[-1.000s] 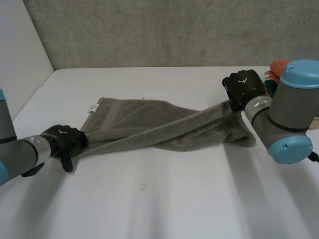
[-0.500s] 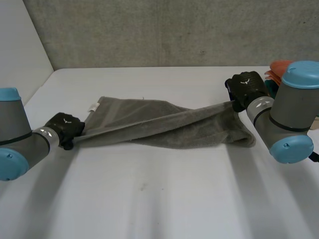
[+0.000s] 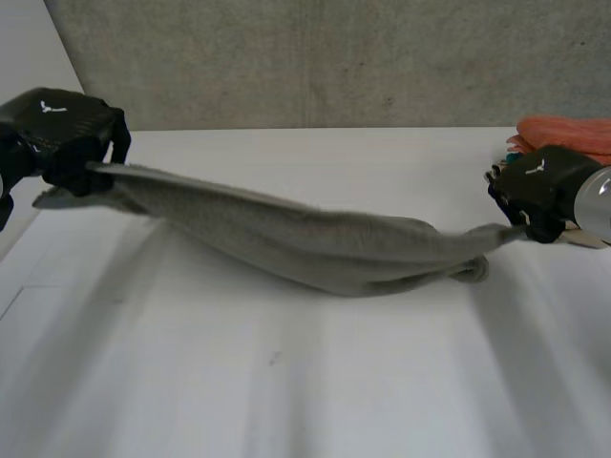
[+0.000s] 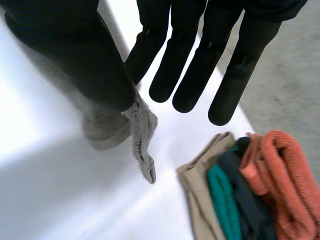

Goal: Fold the laundry.

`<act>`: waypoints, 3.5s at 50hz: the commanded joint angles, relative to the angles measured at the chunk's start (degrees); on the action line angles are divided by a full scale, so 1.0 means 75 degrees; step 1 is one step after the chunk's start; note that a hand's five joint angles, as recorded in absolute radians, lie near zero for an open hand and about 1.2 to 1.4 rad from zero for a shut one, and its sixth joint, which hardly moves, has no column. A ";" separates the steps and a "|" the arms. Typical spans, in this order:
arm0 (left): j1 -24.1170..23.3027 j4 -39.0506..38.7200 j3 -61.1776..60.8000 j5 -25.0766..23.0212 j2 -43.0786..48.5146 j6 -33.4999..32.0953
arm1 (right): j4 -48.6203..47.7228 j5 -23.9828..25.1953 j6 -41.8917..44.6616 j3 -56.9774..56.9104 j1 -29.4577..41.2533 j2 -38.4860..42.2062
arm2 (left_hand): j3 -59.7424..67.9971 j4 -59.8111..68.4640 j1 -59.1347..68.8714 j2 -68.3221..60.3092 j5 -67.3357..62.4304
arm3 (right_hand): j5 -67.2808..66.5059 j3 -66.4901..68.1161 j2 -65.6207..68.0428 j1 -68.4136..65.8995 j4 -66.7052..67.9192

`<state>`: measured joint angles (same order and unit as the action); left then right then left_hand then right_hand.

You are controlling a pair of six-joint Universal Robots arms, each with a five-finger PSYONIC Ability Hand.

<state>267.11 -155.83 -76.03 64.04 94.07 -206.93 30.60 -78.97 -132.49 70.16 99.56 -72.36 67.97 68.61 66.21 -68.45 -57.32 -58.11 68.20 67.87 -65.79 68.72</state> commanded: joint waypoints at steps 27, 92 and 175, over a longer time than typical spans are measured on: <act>-0.1068 -0.0116 0.2849 0.2031 0.4743 -0.0639 | 0.0067 -0.0592 -0.1706 -0.3179 0.0436 0.3999 | 0.1604 0.1518 0.1838 -0.1540 -0.1690 | -0.1585 0.1573 0.1617 -0.1894 0.1504; -0.0588 -0.5105 0.5603 0.1820 0.4145 0.1807 | -0.6924 -0.1494 -0.2186 -0.5853 0.1186 0.3614 | 0.1604 0.1518 0.1838 -0.1540 -0.1690 | -0.1585 0.1573 0.1617 -0.1894 0.1504; -0.0986 0.0704 0.3891 0.2300 0.5796 -0.1741 | -0.5391 -0.0990 -0.0640 -0.2463 0.1080 0.4502 | 0.1604 0.1518 0.1838 -0.1540 -0.1690 | -0.1585 0.1573 0.1617 -0.1894 0.1504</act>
<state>260.78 -149.15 -53.18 79.94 132.77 -221.95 -3.63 -86.29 -137.88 57.49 106.24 -44.56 68.30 68.86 66.21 -68.68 -57.32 -58.35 68.21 67.87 -65.64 68.74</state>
